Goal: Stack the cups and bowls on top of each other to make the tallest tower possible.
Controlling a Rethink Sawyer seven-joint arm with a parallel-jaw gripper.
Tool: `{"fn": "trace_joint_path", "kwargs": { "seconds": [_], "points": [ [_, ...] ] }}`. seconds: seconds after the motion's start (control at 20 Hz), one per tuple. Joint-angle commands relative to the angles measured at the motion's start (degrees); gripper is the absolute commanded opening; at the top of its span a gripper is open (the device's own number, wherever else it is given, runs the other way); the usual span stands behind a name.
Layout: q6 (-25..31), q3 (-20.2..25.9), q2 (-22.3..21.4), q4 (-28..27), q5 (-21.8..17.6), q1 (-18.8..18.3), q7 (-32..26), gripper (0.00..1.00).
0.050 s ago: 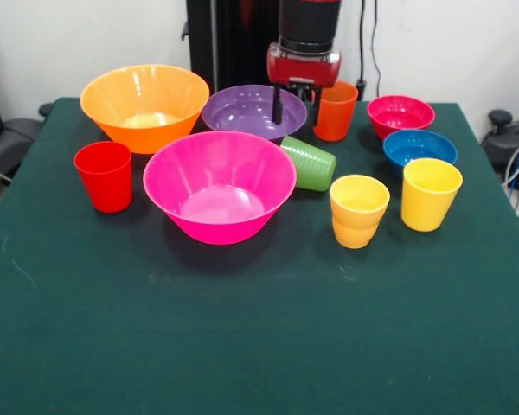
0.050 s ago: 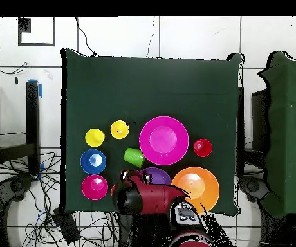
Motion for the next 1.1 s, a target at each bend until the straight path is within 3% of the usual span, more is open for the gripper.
{"fn": "trace_joint_path", "kwargs": {
  "seconds": [0.05,0.7,1.1],
  "points": [
    [-4.7,5.7,6.2,-7.8,-3.9,-1.5,4.0,1.00],
    [1.9,7.4,4.0,-8.7,-7.1,-4.7,1.7,1.00],
    [1.9,8.5,5.1,-9.8,-8.4,-5.7,1.7,1.00]
  ]
}}
